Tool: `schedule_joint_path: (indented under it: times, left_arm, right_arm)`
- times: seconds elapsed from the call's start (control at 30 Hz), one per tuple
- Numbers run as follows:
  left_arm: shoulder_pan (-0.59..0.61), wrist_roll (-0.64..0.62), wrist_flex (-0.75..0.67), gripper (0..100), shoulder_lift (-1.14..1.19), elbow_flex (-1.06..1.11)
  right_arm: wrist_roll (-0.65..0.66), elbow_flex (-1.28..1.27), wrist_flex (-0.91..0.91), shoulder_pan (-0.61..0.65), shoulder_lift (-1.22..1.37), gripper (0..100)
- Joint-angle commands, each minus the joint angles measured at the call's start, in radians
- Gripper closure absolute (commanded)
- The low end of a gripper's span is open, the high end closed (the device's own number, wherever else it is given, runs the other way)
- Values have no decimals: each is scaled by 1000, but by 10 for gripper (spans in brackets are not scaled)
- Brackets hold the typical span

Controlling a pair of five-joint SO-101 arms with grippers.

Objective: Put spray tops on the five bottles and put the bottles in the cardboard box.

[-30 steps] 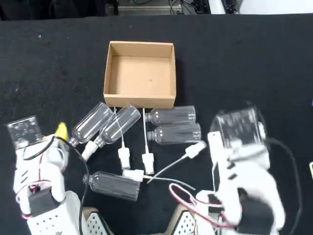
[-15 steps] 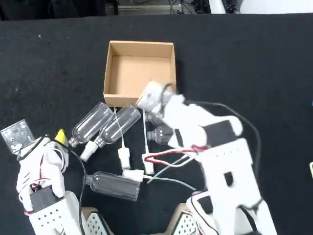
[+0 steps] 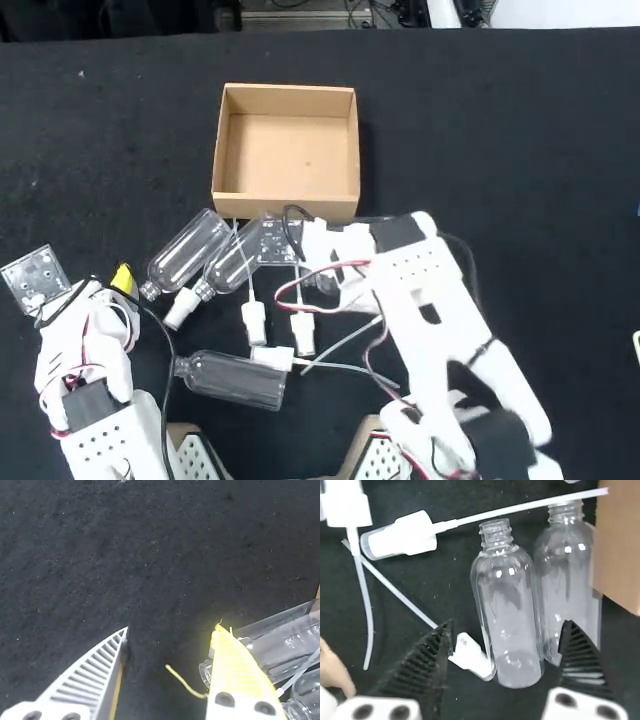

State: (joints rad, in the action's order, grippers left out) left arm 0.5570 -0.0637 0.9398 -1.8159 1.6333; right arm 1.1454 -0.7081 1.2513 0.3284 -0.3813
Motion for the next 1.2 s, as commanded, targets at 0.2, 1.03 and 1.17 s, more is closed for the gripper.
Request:
schedule_joint_path:
  times: [0.2, 1.03, 1.17]
  left_arm:
    - [12, 0, -14, 766, -8, -10]
    - [12, 0, -20, 766, -8, -10]
    - [12, 0, -18, 766, -8, -10]
  right_arm:
    - [112, 1, -129, -84, 150, 698]
    - [-362, 216, 161, -178, -143, 888]
    - [-374, 305, 253, -405, -157, 888]
